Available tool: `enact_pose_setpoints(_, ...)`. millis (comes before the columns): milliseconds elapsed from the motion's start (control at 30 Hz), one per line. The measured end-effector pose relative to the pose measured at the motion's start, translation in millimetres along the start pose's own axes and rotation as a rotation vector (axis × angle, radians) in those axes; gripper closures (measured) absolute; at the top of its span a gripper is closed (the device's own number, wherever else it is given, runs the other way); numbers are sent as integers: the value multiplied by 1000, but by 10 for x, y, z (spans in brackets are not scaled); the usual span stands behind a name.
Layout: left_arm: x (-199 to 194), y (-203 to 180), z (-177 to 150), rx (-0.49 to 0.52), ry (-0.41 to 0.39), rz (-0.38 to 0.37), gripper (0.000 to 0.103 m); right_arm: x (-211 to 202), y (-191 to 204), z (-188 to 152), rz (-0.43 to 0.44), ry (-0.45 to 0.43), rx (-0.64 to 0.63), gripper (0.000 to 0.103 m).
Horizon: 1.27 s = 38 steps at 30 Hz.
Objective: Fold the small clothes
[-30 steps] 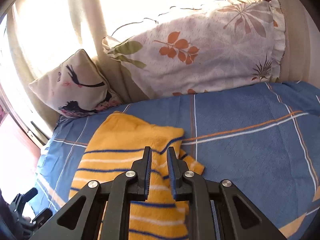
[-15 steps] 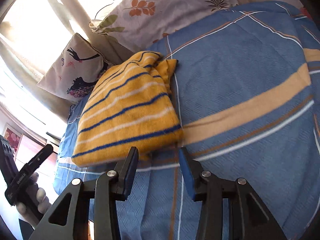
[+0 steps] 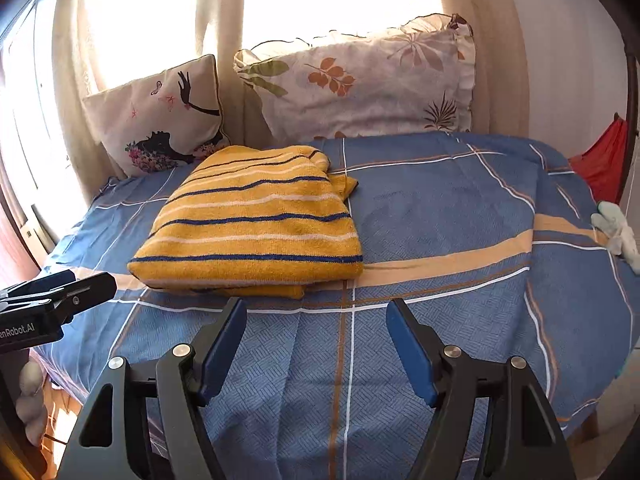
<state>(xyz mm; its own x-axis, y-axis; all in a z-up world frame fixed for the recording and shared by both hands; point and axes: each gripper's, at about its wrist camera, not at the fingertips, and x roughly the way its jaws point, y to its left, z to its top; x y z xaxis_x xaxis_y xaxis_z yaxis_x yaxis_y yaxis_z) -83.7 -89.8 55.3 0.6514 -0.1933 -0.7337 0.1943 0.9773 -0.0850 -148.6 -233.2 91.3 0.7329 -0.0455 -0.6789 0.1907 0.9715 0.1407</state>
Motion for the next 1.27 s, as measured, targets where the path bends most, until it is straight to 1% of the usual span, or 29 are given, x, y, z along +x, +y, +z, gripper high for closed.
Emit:
enact_pose_setpoints(100, -28, -69, -48, 16, 10, 8, 1, -89, -4, -39, -26, -17, 0, 24)
enact_pose_setpoints(233, -115, -104, -123, 19, -3, 3, 1, -201, -37, -85, -56, -25, 34, 22)
enact_pose_setpoints(400, -217, -67, -220, 17, -8, 10, 1, -272, -32, -138, -61, -20, 62, 20)
enact_pose_setpoints(533, -295, -14, -283, -2, -6, 6, 1, -315, 47, -154, -49, -17, 59, 20)
enact_pose_setpoints(700, -349, -1, -337, -7, -3, 8, 1, -348, 103, -160, -58, -16, 51, 18)
enact_pose_setpoints(933, -280, -10, -374, -4, 18, -7, 1, -294, 25, -176, -84, 6, 83, 16)
enact_pose_setpoints(1033, -192, 19, -414, -11, 45, -22, 1, -223, 28, -187, -88, 12, 81, 16)
enact_pose_setpoints(1167, -49, 81, -448, -35, 70, -27, 1, -63, 55, -186, -79, 36, 78, 16)
enact_pose_setpoints(1267, 67, 92, -475, -40, 103, -31, 1, 35, 92, -206, -63, 53, 66, 16)
